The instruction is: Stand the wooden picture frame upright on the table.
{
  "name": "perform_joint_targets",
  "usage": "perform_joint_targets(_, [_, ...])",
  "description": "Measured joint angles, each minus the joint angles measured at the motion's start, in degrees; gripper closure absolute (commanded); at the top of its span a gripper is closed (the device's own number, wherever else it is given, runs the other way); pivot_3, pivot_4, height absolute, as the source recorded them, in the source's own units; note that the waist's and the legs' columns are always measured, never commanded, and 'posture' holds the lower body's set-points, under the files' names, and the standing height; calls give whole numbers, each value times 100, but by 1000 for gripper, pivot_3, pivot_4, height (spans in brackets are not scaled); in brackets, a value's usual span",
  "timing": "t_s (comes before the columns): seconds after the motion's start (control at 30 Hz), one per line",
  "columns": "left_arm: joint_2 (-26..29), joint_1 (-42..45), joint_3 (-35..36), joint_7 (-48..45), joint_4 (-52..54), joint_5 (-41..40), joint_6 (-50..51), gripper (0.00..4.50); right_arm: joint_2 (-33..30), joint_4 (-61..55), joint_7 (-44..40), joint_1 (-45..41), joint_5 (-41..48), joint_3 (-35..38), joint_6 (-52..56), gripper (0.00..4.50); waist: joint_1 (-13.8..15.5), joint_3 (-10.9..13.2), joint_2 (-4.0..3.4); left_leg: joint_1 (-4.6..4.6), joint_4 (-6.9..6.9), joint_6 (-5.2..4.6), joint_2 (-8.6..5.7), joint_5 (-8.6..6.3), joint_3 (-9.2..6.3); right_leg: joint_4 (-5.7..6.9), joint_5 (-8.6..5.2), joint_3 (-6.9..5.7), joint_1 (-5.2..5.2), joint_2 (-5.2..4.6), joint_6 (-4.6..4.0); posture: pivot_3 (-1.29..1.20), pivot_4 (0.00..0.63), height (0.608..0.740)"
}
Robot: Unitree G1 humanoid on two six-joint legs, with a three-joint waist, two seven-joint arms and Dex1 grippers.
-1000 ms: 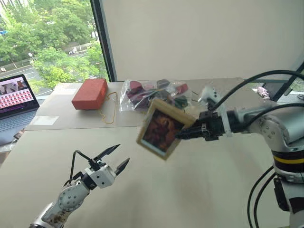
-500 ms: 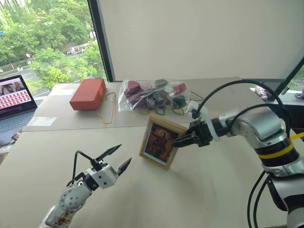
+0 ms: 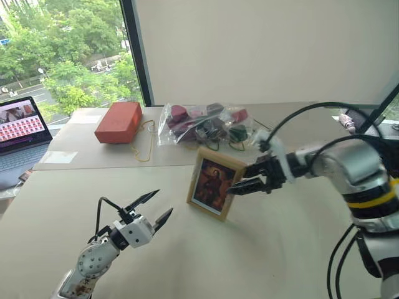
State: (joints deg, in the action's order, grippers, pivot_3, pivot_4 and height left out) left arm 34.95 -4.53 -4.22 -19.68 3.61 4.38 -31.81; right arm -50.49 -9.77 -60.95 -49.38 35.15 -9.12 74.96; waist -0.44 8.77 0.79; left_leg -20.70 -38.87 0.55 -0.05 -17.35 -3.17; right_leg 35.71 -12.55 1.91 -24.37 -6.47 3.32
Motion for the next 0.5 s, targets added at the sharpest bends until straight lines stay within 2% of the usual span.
perform_joint_targets(0.07, [-74,-187,133,-28,199,-213,272,1082,-261,-369,88,602,167,500,225,75,16,0,0,-4,-1,-7,1,-4,0,-4,0,-3,1,0,0,0,150,740])
perform_joint_targets(0.13, [-274,-527,294,-57,636,-698,972,1082,-508,-1057,331,1814,220,1184,340,75,52,-2,3,-5,-8,-33,2,-19,1,-8,0,-6,3,0,1,0,150,740])
perform_joint_targets(0.27, [-650,-689,467,102,1069,-1378,2427,1082,78,-1896,1121,2799,212,2063,519,75,-29,0,2,8,-20,-31,0,-18,8,1,-1,8,7,3,0,0,150,740])
perform_joint_targets(0.33, [-1012,-673,694,441,1372,-1816,3245,1082,904,-2396,2121,3128,-228,2364,250,75,-42,-6,28,46,-16,-32,4,-18,4,3,-5,9,33,10,-6,0,150,740])
perform_joint_targets(0.4, [-1426,-594,924,876,1666,-2257,4017,1082,2645,-2890,3911,3647,-1201,2436,-586,75,-48,-26,61,45,-11,-27,17,-17,-9,16,-8,8,23,25,-9,0,150,740])
perform_joint_targets(0.43, [-1509,-544,928,995,1796,-2358,4305,1082,3114,-3024,4623,3955,-1585,2172,-942,75,-47,-19,46,41,-1,14,7,5,-3,23,-8,21,11,17,-10,0,150,740])
perform_joint_targets(0.5, [-1590,-531,1001,1110,1935,-2429,4610,1082,3544,-3129,5415,4390,-2268,1792,-1731,75,-26,-20,34,42,-2,42,-4,20,-2,24,-8,25,8,7,-9,0,150,740])
